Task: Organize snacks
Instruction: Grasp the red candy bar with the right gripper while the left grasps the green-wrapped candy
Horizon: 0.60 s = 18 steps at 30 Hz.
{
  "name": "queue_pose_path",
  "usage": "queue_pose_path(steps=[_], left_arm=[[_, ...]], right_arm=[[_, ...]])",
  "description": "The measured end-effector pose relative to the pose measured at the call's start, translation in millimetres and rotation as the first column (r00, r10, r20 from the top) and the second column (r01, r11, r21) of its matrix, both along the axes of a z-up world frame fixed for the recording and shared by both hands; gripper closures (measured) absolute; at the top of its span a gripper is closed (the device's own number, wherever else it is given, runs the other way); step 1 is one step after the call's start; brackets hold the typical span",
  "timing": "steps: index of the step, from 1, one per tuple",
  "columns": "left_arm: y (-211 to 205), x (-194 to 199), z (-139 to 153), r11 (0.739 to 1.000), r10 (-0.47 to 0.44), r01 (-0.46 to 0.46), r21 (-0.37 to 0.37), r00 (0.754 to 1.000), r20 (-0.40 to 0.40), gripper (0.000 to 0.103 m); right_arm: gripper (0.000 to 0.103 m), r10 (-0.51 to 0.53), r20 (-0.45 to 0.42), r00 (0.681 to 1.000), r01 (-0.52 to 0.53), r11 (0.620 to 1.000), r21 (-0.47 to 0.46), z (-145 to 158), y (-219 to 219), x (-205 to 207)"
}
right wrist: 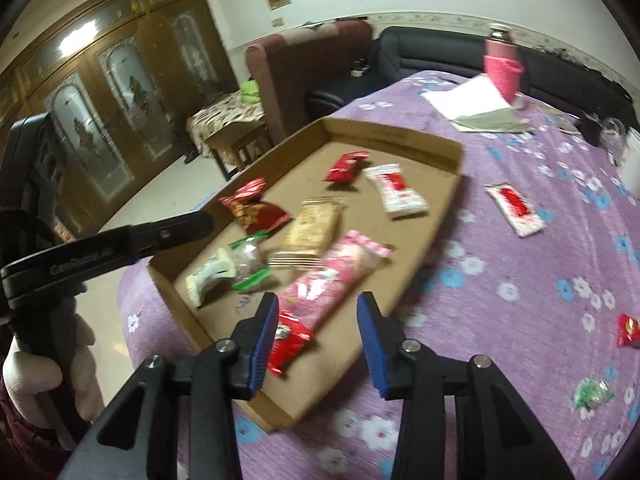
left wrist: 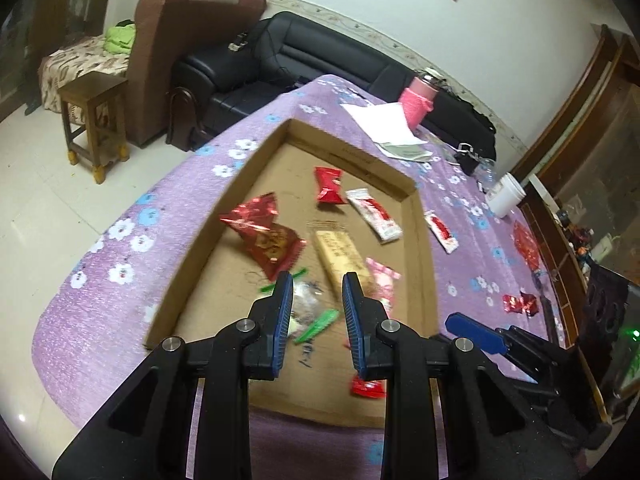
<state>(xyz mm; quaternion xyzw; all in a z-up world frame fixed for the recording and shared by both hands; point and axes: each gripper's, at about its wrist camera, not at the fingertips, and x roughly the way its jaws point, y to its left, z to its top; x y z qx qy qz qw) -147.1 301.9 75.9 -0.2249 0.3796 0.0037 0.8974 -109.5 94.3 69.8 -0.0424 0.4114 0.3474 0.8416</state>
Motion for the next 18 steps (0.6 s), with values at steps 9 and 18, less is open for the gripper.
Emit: queue_pose_path(steps=[9, 18], left_arm=[[-52, 10, 10, 0.988, -0.150, 0.150, 0.017, 0.989, -0.012, 0.079], [-115, 21, 15, 0.948, -0.312, 0.313, 0.051, 0.950, -0.031, 0.079]], right_arm=[[0.056, -0.181, -0.006, 0.983, 0.181, 0.983, 0.029, 1, -90, 14], [0.052, -0.498, -0.094, 0.862, 0.505, 0.861, 0.068, -12, -245, 45]])
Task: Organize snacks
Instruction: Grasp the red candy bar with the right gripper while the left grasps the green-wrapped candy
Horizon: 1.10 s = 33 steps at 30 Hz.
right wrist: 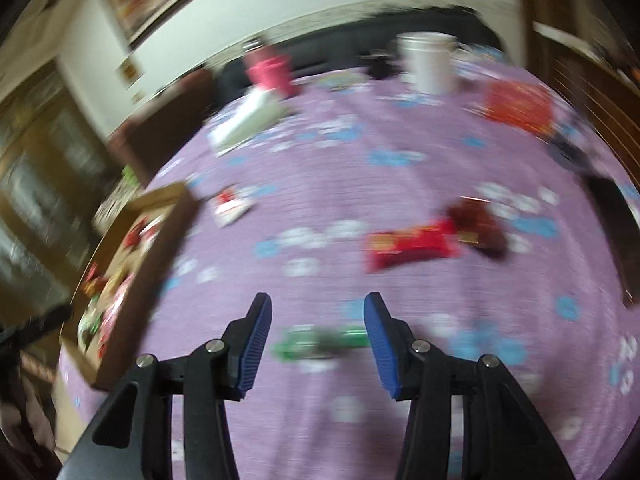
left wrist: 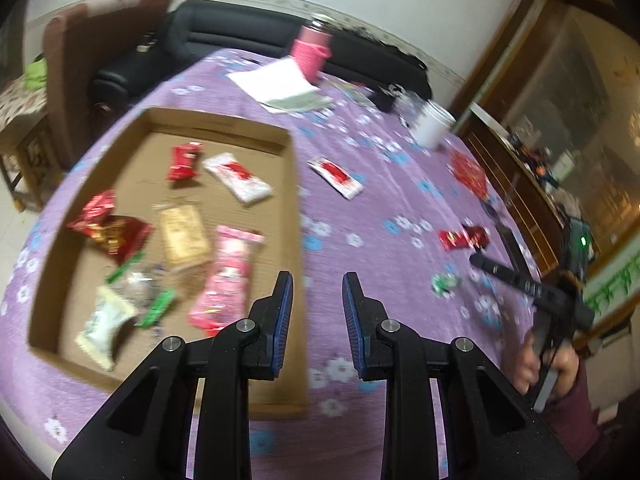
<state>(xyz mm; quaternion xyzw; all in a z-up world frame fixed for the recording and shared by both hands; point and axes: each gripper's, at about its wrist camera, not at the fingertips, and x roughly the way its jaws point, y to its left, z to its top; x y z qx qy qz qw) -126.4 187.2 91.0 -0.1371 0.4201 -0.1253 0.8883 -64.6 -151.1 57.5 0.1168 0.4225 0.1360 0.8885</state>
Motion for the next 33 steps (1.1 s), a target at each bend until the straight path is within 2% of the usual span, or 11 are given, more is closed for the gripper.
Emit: queue_pose_path(steps=[6, 11, 13, 18, 21, 24, 27, 28, 29, 31, 33], left_arm=[[-41, 12, -10, 0.996, -0.090, 0.091, 0.016, 0.995, -0.043, 0.079], [-64, 14, -15, 0.989, -0.142, 0.145, 0.033, 0.988, -0.065, 0.079], [-73, 15, -17, 0.986, -0.160, 0.163, 0.043, 0.985, -0.070, 0.079], [-82, 16, -19, 0.981, -0.181, 0.185, 0.059, 0.980, -0.078, 0.079], [-84, 19, -22, 0.980, -0.182, 0.188, 0.063, 0.979, -0.086, 0.079], [-87, 21, -25, 0.979, -0.188, 0.194, 0.064, 0.978, -0.093, 0.079], [-94, 24, -27, 0.976, -0.200, 0.207, 0.069, 0.975, -0.099, 0.079], [-97, 25, -28, 0.974, -0.208, 0.215, 0.073, 0.973, -0.099, 0.079], [-100, 25, -28, 0.971, -0.217, 0.225, 0.077, 0.971, -0.098, 0.079], [-107, 26, -28, 0.965, -0.241, 0.249, 0.088, 0.966, -0.091, 0.079], [-116, 27, -28, 0.957, -0.266, 0.274, 0.096, 0.960, -0.087, 0.079]], right_arm=[[0.052, -0.131, -0.029, 0.991, 0.133, 0.989, 0.065, -9, -63, 11], [0.052, -0.065, -0.079, 0.995, 0.080, 0.977, 0.196, -17, -65, 26], [0.052, -0.054, -0.103, 0.993, 0.075, 0.975, 0.210, -23, -56, 36], [0.051, -0.142, -0.157, 0.977, 0.163, 0.978, 0.127, -35, -41, 69], [0.049, -0.200, -0.141, 0.970, 0.210, 0.976, 0.062, -32, -33, 84], [0.039, -0.222, -0.129, 0.966, 0.226, 0.974, 0.018, -32, -21, 97], [0.038, -0.216, -0.104, 0.971, 0.211, 0.976, -0.059, -32, -5, 102], [0.042, -0.211, -0.092, 0.973, 0.202, 0.975, -0.095, -33, 0, 101], [0.057, -0.207, -0.079, 0.975, 0.197, 0.973, -0.124, -33, 3, 97], [0.079, -0.189, -0.067, 0.980, 0.177, 0.972, -0.157, -34, 4, 90], [0.080, -0.174, -0.073, 0.982, 0.166, 0.981, -0.104, -34, -3, 81]])
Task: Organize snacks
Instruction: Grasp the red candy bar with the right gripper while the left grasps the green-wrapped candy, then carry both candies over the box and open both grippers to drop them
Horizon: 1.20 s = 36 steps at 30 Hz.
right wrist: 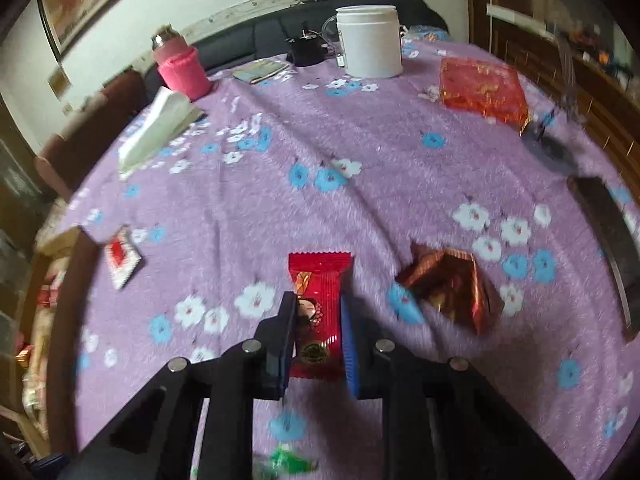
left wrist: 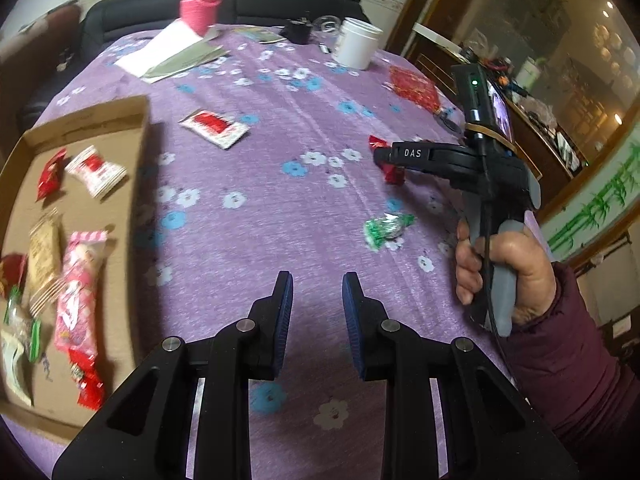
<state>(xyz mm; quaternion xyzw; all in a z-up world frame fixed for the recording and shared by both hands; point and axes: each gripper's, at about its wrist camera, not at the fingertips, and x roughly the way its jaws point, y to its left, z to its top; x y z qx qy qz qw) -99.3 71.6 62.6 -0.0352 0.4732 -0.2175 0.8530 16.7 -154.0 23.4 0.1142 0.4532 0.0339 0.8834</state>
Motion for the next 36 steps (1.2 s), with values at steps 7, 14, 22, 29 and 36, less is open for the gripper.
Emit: queue_pose_path(steps=[7, 14, 22, 29, 36], left_arm=[[-48, 14, -6, 0.989, -0.141, 0.138, 0.054, 0.989, 0.053, 0.079], [-100, 36, -17, 0.938, -0.324, 0.306, 0.160, 0.941, 0.101, 0.080], [-125, 56, -39, 0.901, -0.397, 0.376, 0.216, 0.916, 0.060, 0.080], [-123, 58, -45, 0.920, -0.346, 0.328, 0.215, 0.936, 0.055, 0.085], [-99, 53, -28, 0.962, -0.260, 0.249, 0.116, 0.961, 0.092, 0.084]], right_arm=[[0.081, -0.026, 0.041, 0.999, 0.018, 0.985, 0.172, -5, -32, -24], [0.081, -0.035, 0.041, 0.999, 0.022, 0.961, 0.274, -9, -45, -26], [0.081, -0.033, 0.034, 0.999, 0.021, 0.953, 0.303, -10, -48, -25], [0.081, -0.032, 0.044, 0.998, 0.018, 0.959, 0.283, -8, -46, -26], [0.081, -0.035, 0.068, 0.997, 0.014, 0.960, 0.281, -5, -45, -27]])
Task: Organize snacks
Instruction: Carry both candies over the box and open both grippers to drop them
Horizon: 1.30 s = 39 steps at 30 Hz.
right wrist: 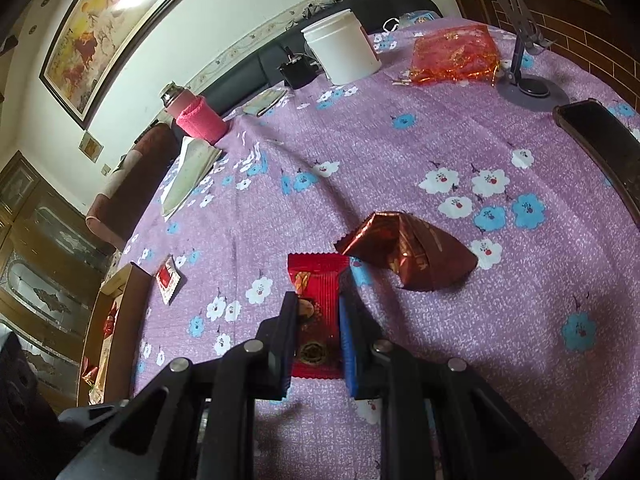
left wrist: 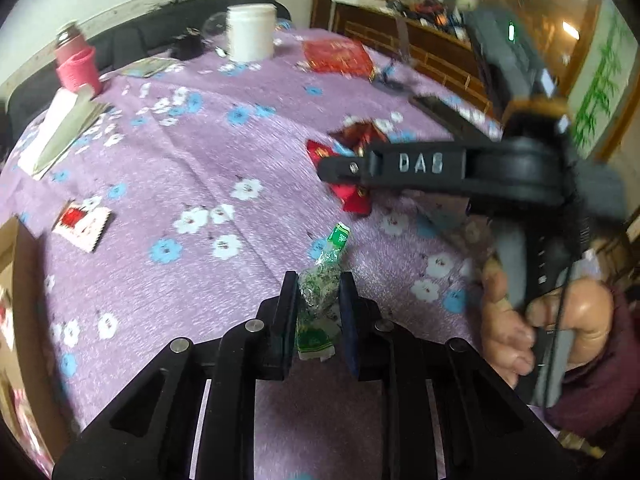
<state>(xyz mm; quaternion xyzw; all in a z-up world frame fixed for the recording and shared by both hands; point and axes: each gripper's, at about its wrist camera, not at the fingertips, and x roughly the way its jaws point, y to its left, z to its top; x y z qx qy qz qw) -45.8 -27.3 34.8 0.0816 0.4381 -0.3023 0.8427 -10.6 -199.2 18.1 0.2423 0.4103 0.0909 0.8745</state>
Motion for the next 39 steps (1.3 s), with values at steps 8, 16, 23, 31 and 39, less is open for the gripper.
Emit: queue_pose_path(steps=[8, 16, 23, 31, 39], left_arm=[[78, -24, 38, 0.973, 0.199, -0.193, -0.129, 0.979, 0.035, 0.084], [195, -50, 50, 0.868, 0.480, -0.470, -0.158, 0.877, 0.030, 0.084], [263, -68, 32, 0.764, 0.634, -0.629, -0.143, 0.773, -0.018, 0.084], [291, -69, 21, 0.735, 0.663, -0.664, -0.138, 0.747, -0.059, 0.084], [303, -57, 10, 0.724, 0.669, -0.677, -0.134, 0.736, -0.103, 0.084]], right_arm=[[0.081, 0.011, 0.018, 1.000, -0.011, 1.000, -0.007, 2, 4, -2], [0.081, 0.070, 0.040, 0.997, -0.069, 0.997, -0.026, 12, 24, -5], [0.081, 0.232, 0.057, 0.971, -0.230, 0.973, -0.032, 40, 89, -14], [0.081, 0.415, 0.035, 0.909, -0.411, 0.908, -0.083, 55, 190, -15], [0.081, 0.530, -0.009, 0.848, -0.524, 0.835, -0.170, 49, 278, -10]])
